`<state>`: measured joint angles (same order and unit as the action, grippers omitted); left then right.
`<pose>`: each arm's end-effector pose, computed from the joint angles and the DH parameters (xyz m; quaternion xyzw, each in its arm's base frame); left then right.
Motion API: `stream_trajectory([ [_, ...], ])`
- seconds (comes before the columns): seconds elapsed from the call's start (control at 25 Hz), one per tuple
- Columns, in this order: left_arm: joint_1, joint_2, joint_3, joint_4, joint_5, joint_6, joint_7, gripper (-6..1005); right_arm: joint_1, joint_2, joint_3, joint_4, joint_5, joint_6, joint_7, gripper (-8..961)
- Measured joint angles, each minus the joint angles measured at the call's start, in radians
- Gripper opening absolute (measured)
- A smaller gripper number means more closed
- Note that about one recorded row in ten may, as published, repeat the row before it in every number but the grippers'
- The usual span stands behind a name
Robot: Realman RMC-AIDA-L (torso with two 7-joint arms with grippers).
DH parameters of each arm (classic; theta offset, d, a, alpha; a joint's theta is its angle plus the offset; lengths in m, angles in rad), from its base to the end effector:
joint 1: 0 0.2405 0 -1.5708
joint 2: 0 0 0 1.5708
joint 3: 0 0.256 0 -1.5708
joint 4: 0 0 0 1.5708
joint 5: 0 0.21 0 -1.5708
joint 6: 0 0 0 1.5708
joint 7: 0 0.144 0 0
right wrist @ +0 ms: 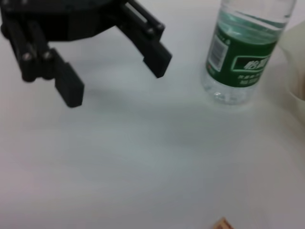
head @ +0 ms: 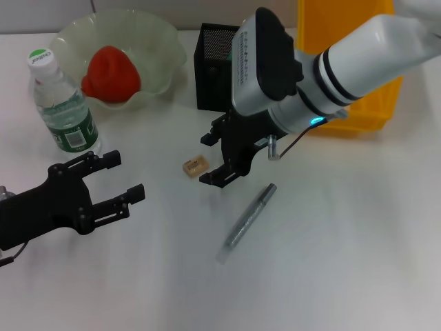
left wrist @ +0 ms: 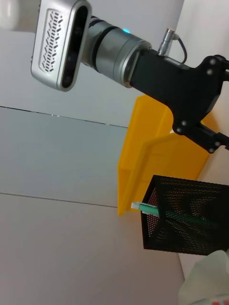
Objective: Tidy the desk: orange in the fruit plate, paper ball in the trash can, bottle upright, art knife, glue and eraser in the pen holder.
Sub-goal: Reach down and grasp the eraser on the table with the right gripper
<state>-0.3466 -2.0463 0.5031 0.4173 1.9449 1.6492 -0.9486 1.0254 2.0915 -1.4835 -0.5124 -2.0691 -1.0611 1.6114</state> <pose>-0.3232 0.2579 -0.0015 -0.9067 -0.1904 -0.3109 0.2120 0.1312 0.3982 -0.1120 -0.9961 -0.0216 -0.0675 0.0527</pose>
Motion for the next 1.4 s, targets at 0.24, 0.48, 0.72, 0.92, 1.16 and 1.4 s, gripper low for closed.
stream_trajectory([
  [0.24,0.000,0.000,-0.003,0.000,-0.002,0.003,-0.006,786,0.004,0.001,-0.090,0.022,0.100,0.070,-0.033,730],
  [0.48,0.000,-0.002,-0.014,-0.007,-0.006,0.003,-0.008,786,0.021,0.001,-0.151,0.061,0.175,0.143,-0.037,729],
  [0.72,0.000,-0.010,-0.029,-0.004,-0.006,0.006,-0.008,787,0.021,0.001,-0.190,0.074,0.211,0.146,-0.040,728],
  [0.92,0.000,-0.013,-0.031,-0.007,-0.006,0.006,-0.008,787,0.017,0.001,-0.238,0.084,0.245,0.173,-0.041,728],
  [1.16,-0.001,-0.016,-0.032,-0.009,-0.008,0.006,-0.009,787,0.010,0.001,-0.253,0.089,0.277,0.187,-0.045,727],
  [1.4,-0.002,-0.018,-0.032,-0.010,-0.016,0.006,-0.008,787,0.004,0.001,-0.254,0.091,0.303,0.200,-0.055,717],
])
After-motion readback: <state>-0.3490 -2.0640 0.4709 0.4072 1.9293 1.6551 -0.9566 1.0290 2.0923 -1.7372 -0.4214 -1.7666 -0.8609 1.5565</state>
